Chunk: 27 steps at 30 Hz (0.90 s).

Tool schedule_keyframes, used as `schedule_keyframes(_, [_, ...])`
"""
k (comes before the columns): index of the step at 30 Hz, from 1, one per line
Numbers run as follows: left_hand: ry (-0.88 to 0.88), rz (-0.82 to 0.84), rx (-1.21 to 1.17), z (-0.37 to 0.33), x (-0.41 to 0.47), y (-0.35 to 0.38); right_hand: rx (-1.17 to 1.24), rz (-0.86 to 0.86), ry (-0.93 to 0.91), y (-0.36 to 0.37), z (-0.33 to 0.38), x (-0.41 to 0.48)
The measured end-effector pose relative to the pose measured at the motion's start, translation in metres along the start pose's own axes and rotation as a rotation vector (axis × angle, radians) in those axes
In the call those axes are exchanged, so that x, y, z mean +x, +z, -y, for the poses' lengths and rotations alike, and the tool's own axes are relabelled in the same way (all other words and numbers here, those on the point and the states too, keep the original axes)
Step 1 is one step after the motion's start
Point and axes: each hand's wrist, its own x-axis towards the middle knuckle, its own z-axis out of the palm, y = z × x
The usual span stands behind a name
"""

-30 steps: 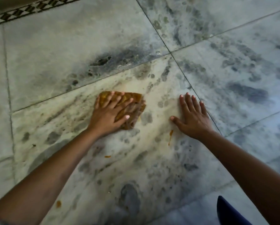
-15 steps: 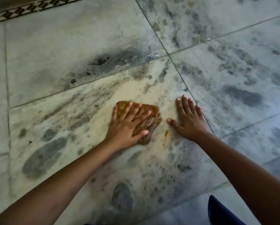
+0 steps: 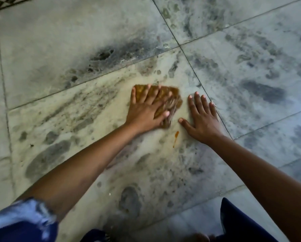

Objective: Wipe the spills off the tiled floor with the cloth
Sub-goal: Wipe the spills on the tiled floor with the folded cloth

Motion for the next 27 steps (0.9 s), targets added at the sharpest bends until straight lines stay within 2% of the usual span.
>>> schedule_keyframes(2, [0.079, 0.011, -0.006, 0.016, -0.027, 0.005, 0.028, 0.028, -0.034, -0.002, -0.006, -0.002])
schedule_keyframes(3, [0.045, 0.018, -0.01, 0.029, -0.03, 0.004, 0.035, 0.038, -0.05, -0.002, -0.01, -0.005])
schedule_keyframes(5, [-0.119, -0.002, -0.014, 0.052, -0.016, -0.001, 0.026, 0.034, -0.075, -0.004, -0.017, -0.014])
schedule_keyframes(8, [-0.387, -0.008, -0.102, 0.047, 0.04, -0.014, -0.033, 0.049, -0.073, -0.004, -0.031, -0.035])
schedule_keyframes(10, [-0.426, 0.025, -0.136, 0.022, 0.073, -0.019, -0.072, 0.075, -0.061, -0.004, -0.04, -0.05])
schedule_keyframes(12, [-0.339, 0.045, -0.117, -0.007, 0.079, -0.019, -0.076, 0.095, -0.06, -0.004, -0.047, -0.059])
schedule_keyframes(15, [-0.082, 0.061, -0.028, -0.039, 0.031, -0.007, -0.056, 0.079, -0.078, 0.001, -0.049, -0.063])
schedule_keyframes(17, [0.106, 0.065, 0.005, -0.036, -0.017, -0.001, -0.039, 0.044, -0.073, 0.005, -0.049, -0.063])
schedule_keyframes(19, [0.18, 0.097, 0.02, -0.012, -0.048, 0.001, -0.038, -0.008, -0.068, 0.01, -0.047, -0.064])
schedule_keyframes(21, [0.105, 0.137, 0.05, 0.018, -0.044, -0.005, -0.057, -0.043, -0.059, 0.014, -0.046, -0.065])
schedule_keyframes(23, [-0.055, 0.158, 0.057, 0.035, -0.012, -0.014, -0.073, -0.071, -0.048, 0.016, -0.045, -0.066])
schedule_keyframes(27, [-0.371, 0.171, -0.126, 0.026, 0.071, -0.035, -0.081, -0.072, -0.049, 0.013, -0.044, -0.065])
